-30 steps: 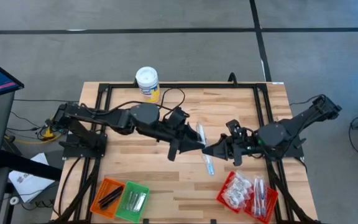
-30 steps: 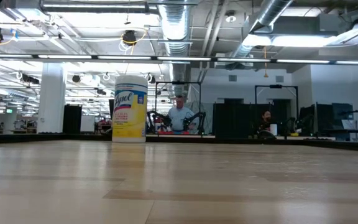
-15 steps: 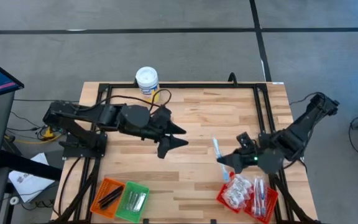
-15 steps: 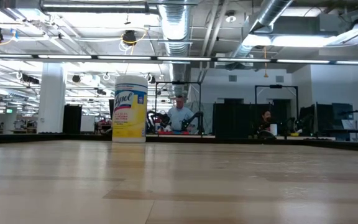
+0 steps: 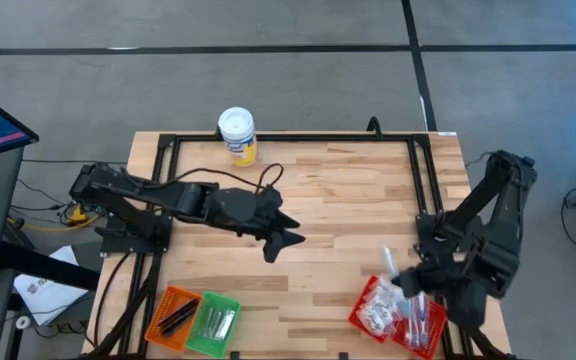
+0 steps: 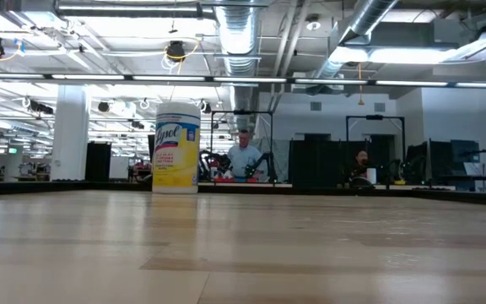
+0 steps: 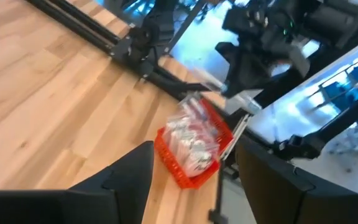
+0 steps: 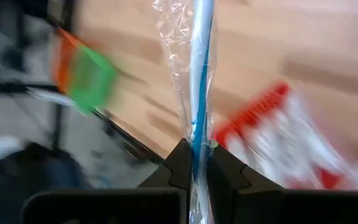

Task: Pick & Place Travel size toiletries
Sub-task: Put the blue toothbrush into the right red basket

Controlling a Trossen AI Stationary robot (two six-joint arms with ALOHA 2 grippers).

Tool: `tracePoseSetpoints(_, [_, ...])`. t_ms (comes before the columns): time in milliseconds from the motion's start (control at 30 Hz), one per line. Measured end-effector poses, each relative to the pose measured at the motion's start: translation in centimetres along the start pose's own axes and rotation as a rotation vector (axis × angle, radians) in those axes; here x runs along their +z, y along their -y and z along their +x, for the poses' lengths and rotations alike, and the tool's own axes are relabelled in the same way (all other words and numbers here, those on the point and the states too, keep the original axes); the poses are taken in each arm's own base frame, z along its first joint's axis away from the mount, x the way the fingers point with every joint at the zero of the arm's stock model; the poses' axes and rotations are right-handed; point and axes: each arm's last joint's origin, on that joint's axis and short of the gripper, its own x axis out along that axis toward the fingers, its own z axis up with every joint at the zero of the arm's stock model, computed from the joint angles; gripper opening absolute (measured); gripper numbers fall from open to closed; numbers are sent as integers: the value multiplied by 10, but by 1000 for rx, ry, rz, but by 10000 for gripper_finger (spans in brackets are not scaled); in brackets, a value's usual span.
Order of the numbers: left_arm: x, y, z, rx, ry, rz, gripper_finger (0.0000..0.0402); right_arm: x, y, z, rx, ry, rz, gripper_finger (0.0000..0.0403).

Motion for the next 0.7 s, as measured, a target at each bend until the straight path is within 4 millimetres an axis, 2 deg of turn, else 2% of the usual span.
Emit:
tracePoseSetpoints(233, [-13,1,13,-104,123,-117,221,-21,-24,-27,-392,-94,-142,18])
tracePoseSetpoints(300, [-17,3,15,-121,172,-149,221,-34,-34,-26,-390,-132,-130,18])
tracePoseSetpoints(500, [-27,14,12,-120,294,-230,221,-82,-18,12,-578,-71,-224,18])
tracePoseSetpoints(700, [-35,24,7,-88,353,-271,221,-115,-3,57,-670,50,-291,18])
